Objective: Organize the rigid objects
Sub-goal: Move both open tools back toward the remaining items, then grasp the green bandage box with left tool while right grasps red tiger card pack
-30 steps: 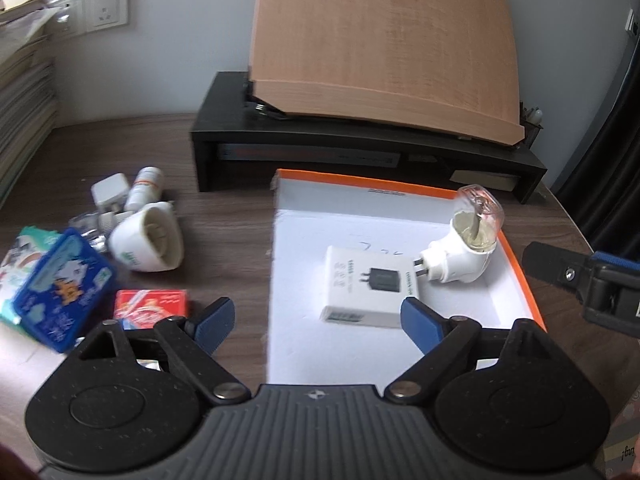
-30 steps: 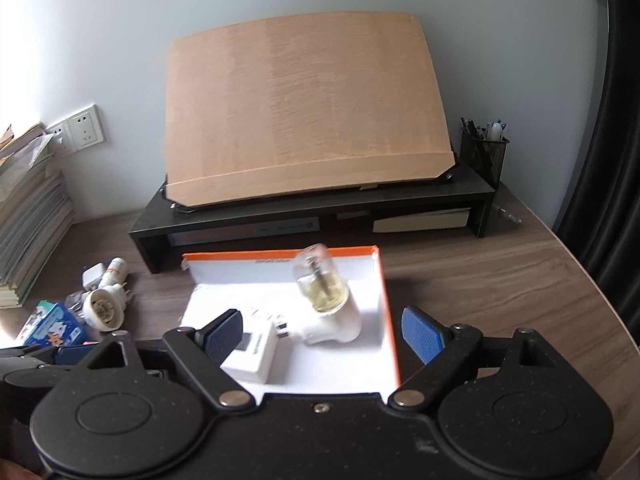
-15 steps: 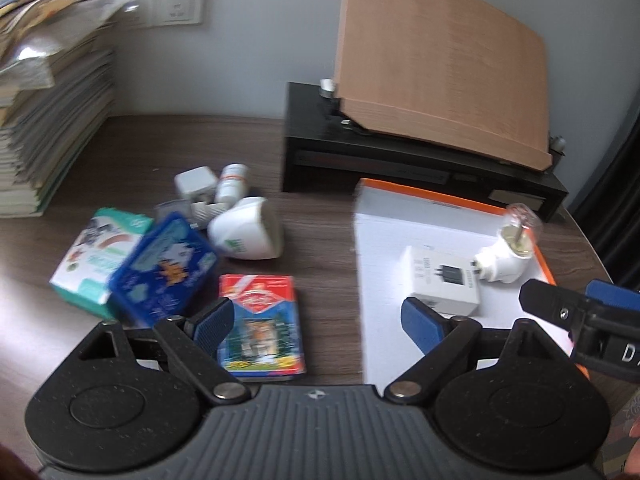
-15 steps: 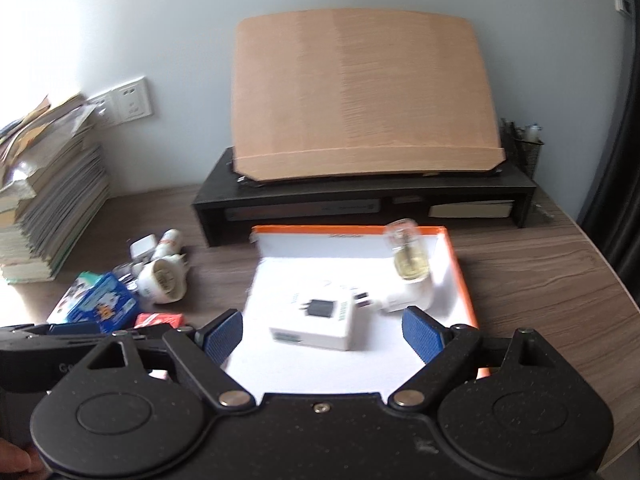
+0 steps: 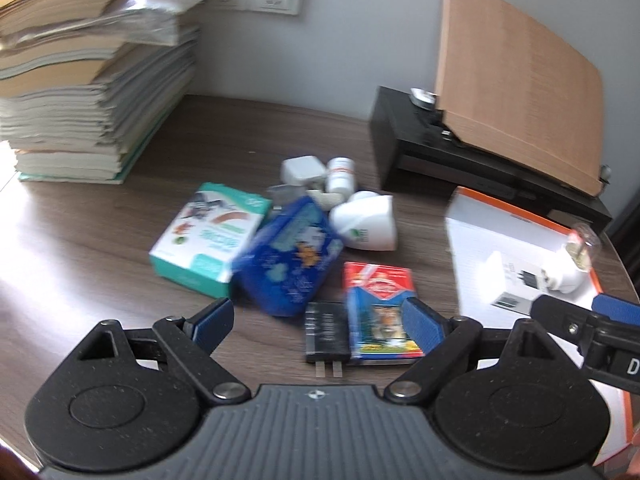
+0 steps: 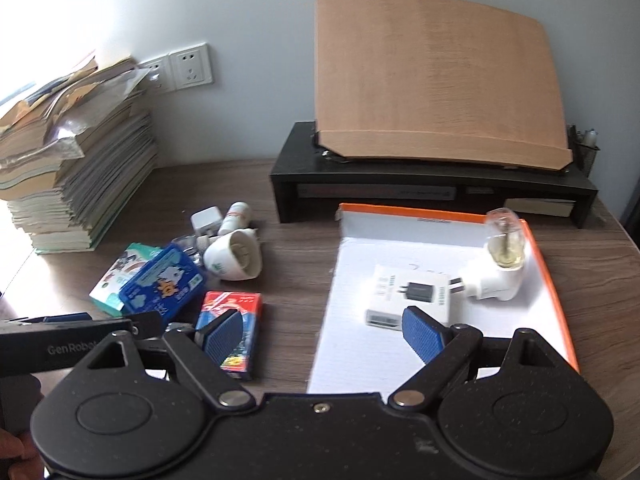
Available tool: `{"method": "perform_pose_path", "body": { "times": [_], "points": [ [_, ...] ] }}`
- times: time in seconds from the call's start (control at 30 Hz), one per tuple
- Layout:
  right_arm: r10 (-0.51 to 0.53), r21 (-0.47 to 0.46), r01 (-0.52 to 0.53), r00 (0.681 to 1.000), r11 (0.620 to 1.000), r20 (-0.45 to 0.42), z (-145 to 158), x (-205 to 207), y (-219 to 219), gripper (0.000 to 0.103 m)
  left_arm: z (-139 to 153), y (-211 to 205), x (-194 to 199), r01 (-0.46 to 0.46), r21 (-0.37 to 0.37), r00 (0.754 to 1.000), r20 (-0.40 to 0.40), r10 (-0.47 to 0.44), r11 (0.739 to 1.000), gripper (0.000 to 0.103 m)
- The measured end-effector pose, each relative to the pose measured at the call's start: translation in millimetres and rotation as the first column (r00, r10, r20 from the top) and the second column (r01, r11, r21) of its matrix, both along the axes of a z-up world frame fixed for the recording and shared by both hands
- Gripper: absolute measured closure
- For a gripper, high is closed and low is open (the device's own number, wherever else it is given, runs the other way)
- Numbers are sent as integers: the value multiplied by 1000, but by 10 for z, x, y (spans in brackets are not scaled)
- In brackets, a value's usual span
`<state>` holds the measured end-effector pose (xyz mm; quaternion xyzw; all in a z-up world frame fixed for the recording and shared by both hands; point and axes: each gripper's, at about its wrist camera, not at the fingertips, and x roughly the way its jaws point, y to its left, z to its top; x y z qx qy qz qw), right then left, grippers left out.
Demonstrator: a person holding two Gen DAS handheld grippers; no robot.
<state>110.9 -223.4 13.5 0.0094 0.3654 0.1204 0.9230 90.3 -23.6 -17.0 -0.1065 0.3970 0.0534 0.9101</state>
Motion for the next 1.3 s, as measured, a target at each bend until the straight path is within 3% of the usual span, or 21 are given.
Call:
{"method": "perform_pose_path", "body": {
  "times": [0.4,0.57,0.77,0.9,1.03,1.1,1.13,1.17,1.3],
  "points": [
    [-7,-7,6,999,1000,-40,-121,57,228,1,-165,814,278,-129,56,990,-50,132,990,10],
    [-36,-25,35,998,999,-54,-161,87,241,1,-302,972,566,-94,87,992,-77,101,992,10],
    [-73,-44,70,994,997,-76,-214,119,242,1,-381,920,773,20,57,998,-65,-16,998,8],
    [-80,-55,75,993,996,-86,-245,116,265,1,-487,885,833,61,43,994,-97,-57,997,9],
    [-80,-59,75,992,995,-98,-276,125,291,1,-572,884,842,81,89,993,-98,-73,993,6],
    [-76,-53,71,991,996,-107,-300,138,321,1,-573,893,858,86,102,993,-94,-76,991,11],
    [-69,-47,64,991,997,-114,-314,149,346,1,-565,879,851,97,120,993,-84,-87,988,26],
    [-60,-41,55,991,998,-120,-328,161,376,1,-560,849,856,111,149,992,-79,-100,983,32],
    [0,-24,-3,991,1000,-132,-378,219,556,1,-535,933,771,68,117,995,-77,-59,991,32]
  ]
}}
